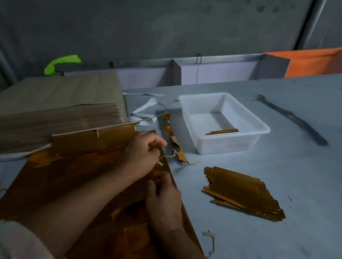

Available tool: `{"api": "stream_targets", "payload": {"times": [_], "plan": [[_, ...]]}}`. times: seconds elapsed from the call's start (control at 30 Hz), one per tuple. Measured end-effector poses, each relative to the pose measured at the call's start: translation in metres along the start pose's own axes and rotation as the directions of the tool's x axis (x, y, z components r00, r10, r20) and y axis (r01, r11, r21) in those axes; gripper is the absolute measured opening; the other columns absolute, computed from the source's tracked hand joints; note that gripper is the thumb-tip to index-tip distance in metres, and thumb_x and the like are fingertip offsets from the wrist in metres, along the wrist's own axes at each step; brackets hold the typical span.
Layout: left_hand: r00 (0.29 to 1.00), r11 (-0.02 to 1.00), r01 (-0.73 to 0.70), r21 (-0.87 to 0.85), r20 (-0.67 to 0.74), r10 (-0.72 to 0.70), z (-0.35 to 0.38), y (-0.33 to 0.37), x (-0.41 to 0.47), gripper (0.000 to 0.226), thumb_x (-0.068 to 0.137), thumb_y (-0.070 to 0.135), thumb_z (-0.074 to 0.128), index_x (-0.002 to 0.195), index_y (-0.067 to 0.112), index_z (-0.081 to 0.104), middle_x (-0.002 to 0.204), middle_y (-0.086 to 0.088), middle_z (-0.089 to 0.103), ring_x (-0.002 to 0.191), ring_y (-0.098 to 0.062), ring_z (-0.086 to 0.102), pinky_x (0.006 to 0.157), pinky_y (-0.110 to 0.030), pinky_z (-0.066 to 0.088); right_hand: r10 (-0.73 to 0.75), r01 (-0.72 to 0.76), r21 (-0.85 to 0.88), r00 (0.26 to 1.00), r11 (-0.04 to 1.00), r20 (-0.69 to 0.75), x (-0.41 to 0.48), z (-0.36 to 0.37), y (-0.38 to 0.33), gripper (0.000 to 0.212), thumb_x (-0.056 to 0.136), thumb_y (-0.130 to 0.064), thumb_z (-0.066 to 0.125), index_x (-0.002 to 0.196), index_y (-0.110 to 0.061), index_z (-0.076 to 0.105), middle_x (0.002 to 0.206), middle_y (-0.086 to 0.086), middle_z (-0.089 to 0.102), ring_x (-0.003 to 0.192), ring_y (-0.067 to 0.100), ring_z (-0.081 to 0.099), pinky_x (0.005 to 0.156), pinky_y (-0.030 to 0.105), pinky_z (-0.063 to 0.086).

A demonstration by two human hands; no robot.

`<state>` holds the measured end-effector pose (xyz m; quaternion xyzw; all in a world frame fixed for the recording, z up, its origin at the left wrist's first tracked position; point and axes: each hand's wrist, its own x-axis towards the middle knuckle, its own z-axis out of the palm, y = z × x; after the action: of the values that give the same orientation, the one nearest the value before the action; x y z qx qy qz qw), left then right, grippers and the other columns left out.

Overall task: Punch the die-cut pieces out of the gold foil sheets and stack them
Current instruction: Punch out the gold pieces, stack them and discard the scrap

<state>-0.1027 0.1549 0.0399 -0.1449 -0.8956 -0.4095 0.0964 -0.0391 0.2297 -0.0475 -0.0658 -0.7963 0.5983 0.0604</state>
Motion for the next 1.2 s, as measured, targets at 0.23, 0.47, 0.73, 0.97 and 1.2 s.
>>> {"api": "stream_targets", "payload": {"times": [0.23,0.47,0.73,0.97,1.2], "plan": [[0.931,0.961,0.149,0.234,0.293,-0.216,-0.059,-0.074,-0.045,0.059,0.079,0.050,0.073,0.130,0.044,0.043,0.135,0.015,0.033,0.124,-0.011,0.037,0.098,-0.040,0.045,0.063,-0.045,0.136,0.990,0.990,-0.129,-0.004,-0.002,-0.004,0.017,0.096,-0.042,0.046,0.094,-0.032,0.059,0.078,-0.002,0.068,0.068,0.009,0.063,0.069,0.039,0.056],[0.938,0.912,-0.047,0.409,0.333,-0.101,-0.032,-0.087,-0.063,0.082,0.071,0.060,0.073,0.137,0.043,0.029,0.138,0.020,0.024,0.121,-0.005,0.032,0.096,-0.026,0.038,0.109,-0.085,0.155,0.982,0.984,-0.155,-0.004,-0.001,-0.009,0.024,0.098,-0.043,0.045,0.088,-0.031,0.062,0.075,-0.012,0.070,0.069,0.004,0.065,0.061,0.025,0.051],[0.989,0.969,-0.069,0.239,0.143,0.035,-0.028,-0.090,-0.079,0.021,0.094,0.038,0.058,0.089,0.040,0.037,0.117,0.019,0.043,0.106,0.002,0.045,0.081,-0.017,0.045,0.360,-0.341,-0.226,0.931,0.913,0.052,0.013,-0.030,-0.053,0.057,0.096,-0.066,0.033,0.108,-0.013,0.050,0.098,0.009,0.063,0.081,0.026,0.069,0.070,0.042,0.061],[0.996,0.985,-0.088,0.147,0.031,0.085,-0.025,-0.089,-0.083,0.011,0.100,0.024,0.050,0.090,0.022,0.047,0.102,0.003,0.053,0.095,-0.011,0.055,0.079,-0.033,0.051,0.246,-0.108,-0.786,0.968,0.609,0.058,0.003,-0.068,-0.097,0.067,0.089,-0.077,0.033,0.084,-0.016,0.060,0.092,0.006,0.071,0.086,0.021,0.069,0.082,0.036,0.058],[0.994,0.984,-0.112,0.138,0.009,0.112,-0.022,-0.091,-0.086,0.008,0.099,0.026,0.053,0.094,0.023,0.048,0.096,0.007,0.052,0.085,-0.002,0.052,0.070,-0.021,0.045,0.233,-0.142,-0.404,0.955,0.904,0.185,0.007,-0.042,-0.107,0.077,0.084,-0.081,0.034,0.078,-0.012,0.067,0.060,0.002,0.069,0.045,0.013,0.066,0.045,0.023,0.051]]}}
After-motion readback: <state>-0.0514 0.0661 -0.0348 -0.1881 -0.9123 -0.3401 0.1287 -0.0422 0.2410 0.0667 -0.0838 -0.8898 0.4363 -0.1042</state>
